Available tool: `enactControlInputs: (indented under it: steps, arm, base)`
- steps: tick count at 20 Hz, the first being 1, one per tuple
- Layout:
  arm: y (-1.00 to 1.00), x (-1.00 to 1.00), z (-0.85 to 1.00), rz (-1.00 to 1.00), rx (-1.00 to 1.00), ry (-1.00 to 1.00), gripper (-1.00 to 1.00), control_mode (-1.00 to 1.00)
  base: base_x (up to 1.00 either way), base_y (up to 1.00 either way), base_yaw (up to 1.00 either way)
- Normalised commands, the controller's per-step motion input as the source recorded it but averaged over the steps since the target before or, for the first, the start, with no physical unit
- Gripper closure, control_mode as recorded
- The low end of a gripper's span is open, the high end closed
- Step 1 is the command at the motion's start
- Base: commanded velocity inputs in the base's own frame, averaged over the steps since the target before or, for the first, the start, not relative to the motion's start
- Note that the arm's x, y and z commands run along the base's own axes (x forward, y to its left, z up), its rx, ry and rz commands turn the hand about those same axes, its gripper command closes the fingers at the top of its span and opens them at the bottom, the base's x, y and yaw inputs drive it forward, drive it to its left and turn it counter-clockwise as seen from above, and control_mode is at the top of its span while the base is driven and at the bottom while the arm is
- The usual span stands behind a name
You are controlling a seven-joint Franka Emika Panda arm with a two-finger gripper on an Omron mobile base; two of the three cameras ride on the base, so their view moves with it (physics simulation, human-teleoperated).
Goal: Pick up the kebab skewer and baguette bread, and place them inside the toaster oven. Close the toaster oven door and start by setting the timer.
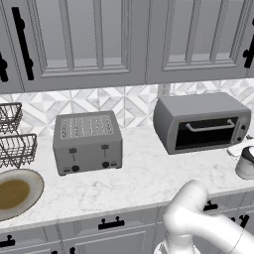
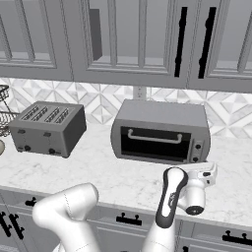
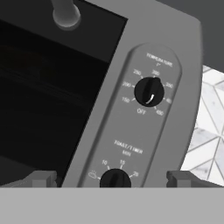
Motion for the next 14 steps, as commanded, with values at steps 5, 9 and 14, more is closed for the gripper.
enactControlInputs:
  steps: [5,9,14]
  arm:
    - [0.00,0.00,-0.01,0.00,0.00,0.00,-1.00,-1.00]
    - [-0.02,0.09,-0.01,0.00,0.00,0.00,-1.00,-1.00]
    - [0.00,0.03,-0.01,0.00,0.00,0.00,-1.00,-1.00]
  base:
    - [0.00,0.00,0.00]
    - [0.00,0.00,0.00]
    - [0.00,0.00,0.00]
